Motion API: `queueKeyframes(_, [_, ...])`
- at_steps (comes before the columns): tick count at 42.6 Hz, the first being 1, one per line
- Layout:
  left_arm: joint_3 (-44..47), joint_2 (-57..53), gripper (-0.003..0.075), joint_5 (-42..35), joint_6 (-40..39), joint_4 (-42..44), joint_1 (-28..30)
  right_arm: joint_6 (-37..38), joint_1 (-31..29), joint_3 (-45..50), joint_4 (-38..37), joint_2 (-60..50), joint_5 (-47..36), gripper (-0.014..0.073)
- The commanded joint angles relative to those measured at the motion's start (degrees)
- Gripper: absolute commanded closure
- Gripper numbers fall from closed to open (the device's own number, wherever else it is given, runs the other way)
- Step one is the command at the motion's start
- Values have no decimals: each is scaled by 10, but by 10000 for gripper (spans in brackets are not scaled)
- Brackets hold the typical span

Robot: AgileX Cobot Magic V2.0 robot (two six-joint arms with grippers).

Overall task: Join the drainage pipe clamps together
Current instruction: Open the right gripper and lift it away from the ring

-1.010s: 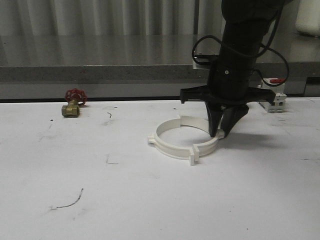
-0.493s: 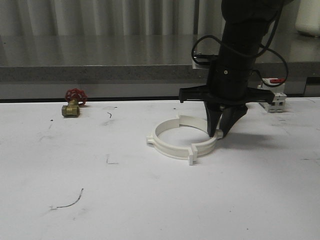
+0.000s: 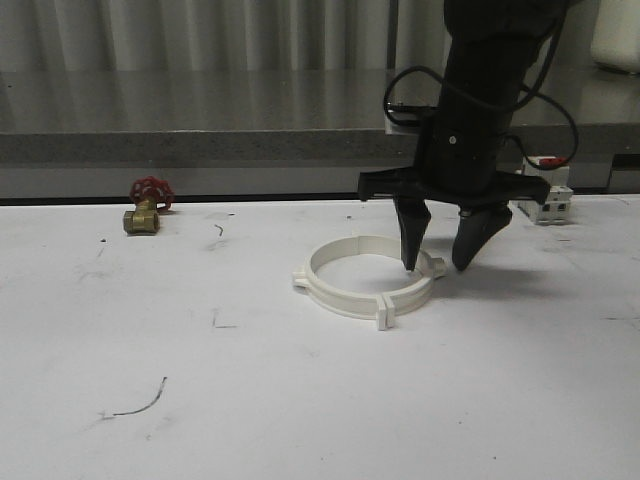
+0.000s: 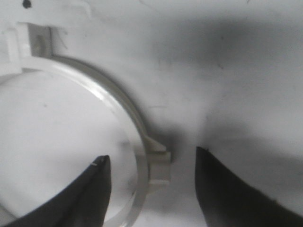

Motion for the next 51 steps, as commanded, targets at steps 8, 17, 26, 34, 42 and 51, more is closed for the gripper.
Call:
queueKeyframes(8, [-14, 2, 384, -35, -1, -9, 1, -174, -23, -16, 2, -168, 23, 158])
queueKeyframes(17, [-14, 2, 384, -35, -1, -9, 1, -215, -34, 18, 1, -290, 43, 158])
queueKeyframes(26, [-14, 2, 384, -35, -1, -9, 1, -215, -34, 166, -3, -471, -39, 158])
queueKeyframes(34, [-14, 2, 384, -35, -1, -9, 1, -215, -34, 326, -3, -647, -84, 158])
queueKeyframes(42, [-14, 2, 384, -35, -1, -9, 1, -215, -34, 471, -3, -813, -103, 158])
queueKeyframes(51, [-14, 2, 384, -36, -1, -9, 1, -215, -34, 576, -3, -962, -114, 158])
